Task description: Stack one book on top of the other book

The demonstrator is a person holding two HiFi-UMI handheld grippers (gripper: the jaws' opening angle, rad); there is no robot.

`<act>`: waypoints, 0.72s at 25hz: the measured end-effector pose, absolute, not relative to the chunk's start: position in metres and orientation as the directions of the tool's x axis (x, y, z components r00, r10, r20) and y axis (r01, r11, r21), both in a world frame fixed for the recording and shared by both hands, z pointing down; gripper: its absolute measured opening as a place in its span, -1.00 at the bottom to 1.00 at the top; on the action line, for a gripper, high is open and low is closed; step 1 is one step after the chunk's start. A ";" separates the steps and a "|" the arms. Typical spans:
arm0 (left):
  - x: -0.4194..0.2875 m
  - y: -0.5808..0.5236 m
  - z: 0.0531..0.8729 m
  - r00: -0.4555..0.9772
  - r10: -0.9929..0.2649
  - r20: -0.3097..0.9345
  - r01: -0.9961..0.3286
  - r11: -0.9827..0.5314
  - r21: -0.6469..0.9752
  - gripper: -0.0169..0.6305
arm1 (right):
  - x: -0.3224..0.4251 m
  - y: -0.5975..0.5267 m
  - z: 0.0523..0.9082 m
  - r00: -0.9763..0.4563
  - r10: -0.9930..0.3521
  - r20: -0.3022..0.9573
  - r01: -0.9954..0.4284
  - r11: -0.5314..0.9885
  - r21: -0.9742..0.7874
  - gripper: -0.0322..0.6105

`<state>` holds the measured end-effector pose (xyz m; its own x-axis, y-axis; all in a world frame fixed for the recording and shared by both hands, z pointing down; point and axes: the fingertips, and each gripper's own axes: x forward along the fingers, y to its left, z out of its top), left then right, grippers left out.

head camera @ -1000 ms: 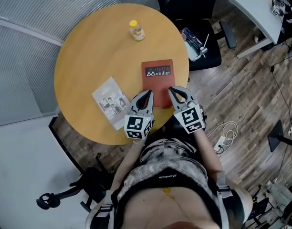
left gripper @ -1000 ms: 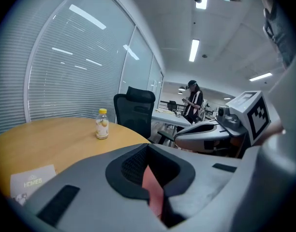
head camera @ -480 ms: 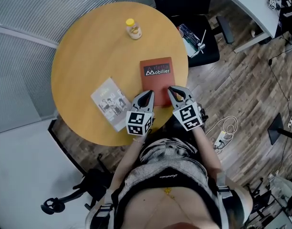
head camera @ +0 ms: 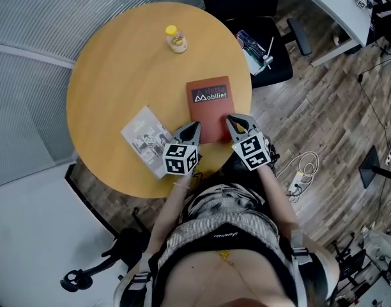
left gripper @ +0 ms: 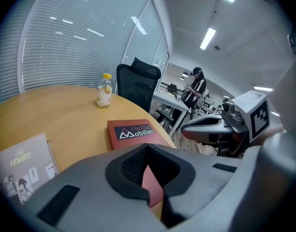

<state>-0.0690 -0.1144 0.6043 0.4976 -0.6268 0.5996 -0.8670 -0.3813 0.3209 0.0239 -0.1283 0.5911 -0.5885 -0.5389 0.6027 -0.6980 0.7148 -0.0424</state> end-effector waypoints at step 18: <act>-0.093 -0.121 0.644 0.573 -0.532 0.623 -0.814 -0.285 0.506 -0.88 | 0.038 -0.141 0.640 -0.542 -0.482 0.688 -0.785 0.584 -0.209 -0.80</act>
<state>-0.0928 -0.1208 0.6437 0.5729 -0.5325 0.6231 -0.8145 -0.2847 0.5056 0.0382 -0.1414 0.6401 -0.5418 -0.4822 0.6885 -0.7846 0.5838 -0.2086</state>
